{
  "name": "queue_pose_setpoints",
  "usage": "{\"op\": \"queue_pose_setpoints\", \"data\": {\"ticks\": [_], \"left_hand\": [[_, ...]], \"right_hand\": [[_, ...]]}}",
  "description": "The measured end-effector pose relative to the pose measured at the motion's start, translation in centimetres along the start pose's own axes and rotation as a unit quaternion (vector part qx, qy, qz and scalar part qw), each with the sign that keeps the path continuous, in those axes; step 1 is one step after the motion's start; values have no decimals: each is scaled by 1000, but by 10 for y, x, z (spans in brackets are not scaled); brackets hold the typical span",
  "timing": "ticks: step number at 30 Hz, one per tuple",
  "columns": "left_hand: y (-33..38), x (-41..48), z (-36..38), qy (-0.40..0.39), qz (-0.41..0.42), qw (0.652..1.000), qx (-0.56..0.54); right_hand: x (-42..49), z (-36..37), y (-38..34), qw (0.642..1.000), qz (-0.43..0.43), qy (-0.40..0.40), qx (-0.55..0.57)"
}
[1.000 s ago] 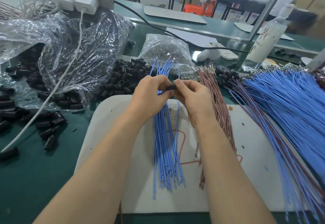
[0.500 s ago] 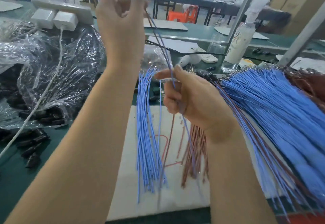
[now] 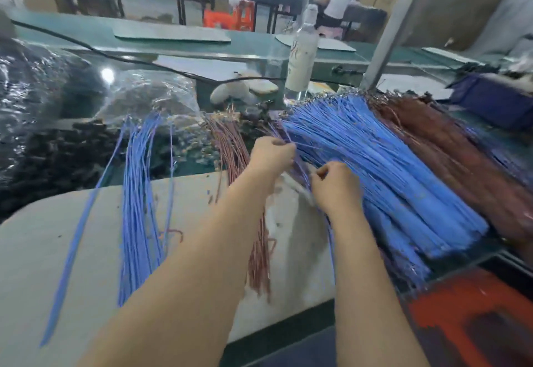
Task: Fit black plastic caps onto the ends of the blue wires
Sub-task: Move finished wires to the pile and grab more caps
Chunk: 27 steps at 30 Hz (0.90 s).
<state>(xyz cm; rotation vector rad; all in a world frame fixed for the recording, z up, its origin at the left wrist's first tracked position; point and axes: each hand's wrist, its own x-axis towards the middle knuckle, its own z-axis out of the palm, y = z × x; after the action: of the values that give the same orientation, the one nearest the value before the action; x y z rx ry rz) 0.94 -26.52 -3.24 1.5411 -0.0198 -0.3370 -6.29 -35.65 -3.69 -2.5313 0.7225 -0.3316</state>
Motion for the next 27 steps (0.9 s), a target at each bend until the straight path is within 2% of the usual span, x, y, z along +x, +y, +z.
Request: {"op": "queue_pose_setpoints", "data": {"ticks": [2,7,9,11,15,17,19,22,27], "left_hand": [[-13,2,-1,8,-10,999,36],[-4,-1,-17,14,26,1000,-12],[3,-10,-32,26,48,998,-18],[9,-21,-50,50,67,996,-30],[18,-42,-102,124,93,985,-73],[20,-53,-133,173,115,973,-99],[20,-62,-166,230,140,957,-113],[21,-77,-216,305,153,931,-132],[22,-98,-273,363,158,898,-195]], "right_hand": [[1,8,2,1000,7,16,3],[-3,12,-14,995,2,90,40],[-8,11,-29,990,-19,128,59],[-15,13,-49,984,-66,131,102],[-41,33,-103,964,-179,15,196],[-57,51,-132,952,-221,-66,202],[-70,70,-159,944,-249,-115,183],[-84,96,-194,940,-266,-149,152],[-91,124,-226,939,-288,-171,79]]}}
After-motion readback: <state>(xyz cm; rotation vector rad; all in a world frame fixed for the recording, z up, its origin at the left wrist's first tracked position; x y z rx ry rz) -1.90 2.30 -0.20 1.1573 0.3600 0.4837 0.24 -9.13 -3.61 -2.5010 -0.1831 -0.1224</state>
